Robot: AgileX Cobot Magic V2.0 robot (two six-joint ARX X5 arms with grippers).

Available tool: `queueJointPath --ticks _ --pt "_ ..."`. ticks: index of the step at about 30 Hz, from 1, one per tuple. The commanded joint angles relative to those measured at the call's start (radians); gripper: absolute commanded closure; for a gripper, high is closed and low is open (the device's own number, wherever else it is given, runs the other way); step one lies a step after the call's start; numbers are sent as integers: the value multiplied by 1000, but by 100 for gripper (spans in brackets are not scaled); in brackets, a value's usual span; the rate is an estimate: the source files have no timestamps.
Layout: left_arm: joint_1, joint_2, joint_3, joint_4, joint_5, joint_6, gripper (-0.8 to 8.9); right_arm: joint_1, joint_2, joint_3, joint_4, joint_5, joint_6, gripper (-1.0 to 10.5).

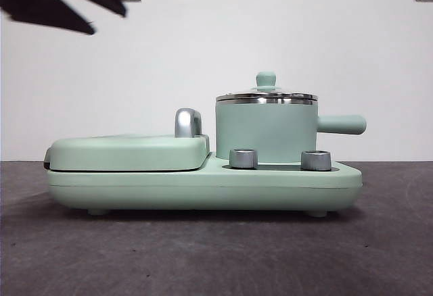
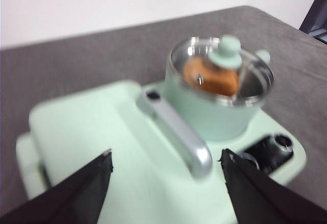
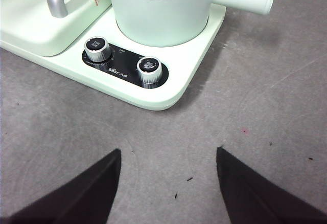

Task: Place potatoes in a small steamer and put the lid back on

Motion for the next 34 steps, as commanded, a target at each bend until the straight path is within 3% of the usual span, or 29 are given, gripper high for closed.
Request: queueJointPath --ticks 1,9,16,17,18,19,20,34 --pt "7 -97 -54 -38 0 -56 470 4 3 5 6 0 0 662" --pt "8 -327 -117 -253 -17 -114 471 4 3 5 6 0 0 662" --pt "8 -415 -117 -406 -28 -160 475 4 3 6 6 0 0 662" --pt "8 -422 -117 -413 -28 -159 521 4 3 6 6 0 0 677" --pt "8 -431 -117 -420 -26 -158 718 4 3 6 6 0 4 794" --pt "8 -440 -117 -433 -24 -164 793 4 3 6 6 0 4 976" --pt "8 -446 -117 -431 -24 -167 816 4 3 6 11 1 2 916" --pt "8 -459 -117 -431 -25 -167 807 4 2 6 31 1 3 929"
